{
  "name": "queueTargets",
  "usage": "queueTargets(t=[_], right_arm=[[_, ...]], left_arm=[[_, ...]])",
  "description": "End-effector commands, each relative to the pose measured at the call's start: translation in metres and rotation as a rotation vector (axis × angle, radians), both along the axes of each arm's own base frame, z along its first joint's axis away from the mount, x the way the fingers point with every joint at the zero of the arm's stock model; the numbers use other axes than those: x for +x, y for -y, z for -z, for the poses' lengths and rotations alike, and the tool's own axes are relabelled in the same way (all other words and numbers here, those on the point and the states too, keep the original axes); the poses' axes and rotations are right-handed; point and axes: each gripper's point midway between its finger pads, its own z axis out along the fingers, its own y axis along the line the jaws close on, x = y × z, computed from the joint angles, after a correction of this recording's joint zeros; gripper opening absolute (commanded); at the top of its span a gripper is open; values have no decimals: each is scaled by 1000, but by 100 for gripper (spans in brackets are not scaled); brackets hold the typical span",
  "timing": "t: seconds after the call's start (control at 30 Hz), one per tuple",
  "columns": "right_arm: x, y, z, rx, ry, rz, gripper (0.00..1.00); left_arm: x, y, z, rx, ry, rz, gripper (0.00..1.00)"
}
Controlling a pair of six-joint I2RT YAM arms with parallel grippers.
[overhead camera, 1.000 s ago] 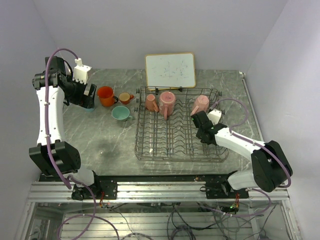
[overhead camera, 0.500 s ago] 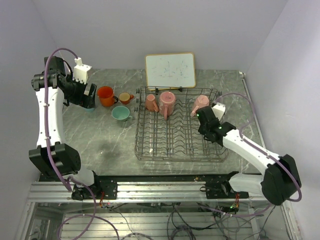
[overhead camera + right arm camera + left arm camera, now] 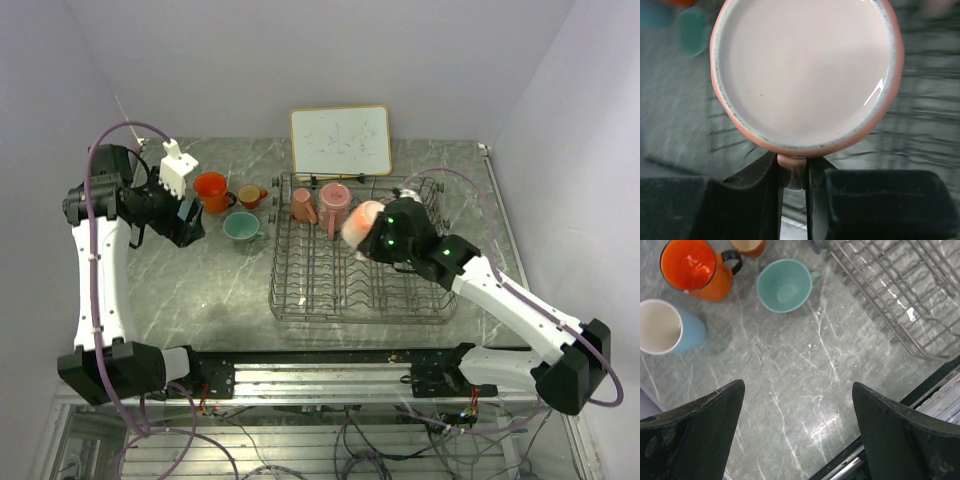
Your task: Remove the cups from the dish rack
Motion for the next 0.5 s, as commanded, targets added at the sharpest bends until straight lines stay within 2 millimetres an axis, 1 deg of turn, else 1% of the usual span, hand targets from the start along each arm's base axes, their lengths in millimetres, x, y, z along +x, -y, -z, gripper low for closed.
queueTargets(t=[0.0,0.1,0.2,0.33,0.47], right_arm=[[-17,-90,-65,225,75,-274,0],[-34,-133,-84,362,60,-416,0],[-49,-163,-104,518,39,-530,0],[-62,-191,-128,699,0,-639,0],[-72,-207,-147,871,-59,-696,0]], left_arm=[[-9,22,-14,-2,180,202,99],[-19,28,-15,14,233,269,99],[-27,34,-15,25,286,326,99],[-32,43,-20,26,385,374,99],[-41,58,-35,-7,523,431,99]])
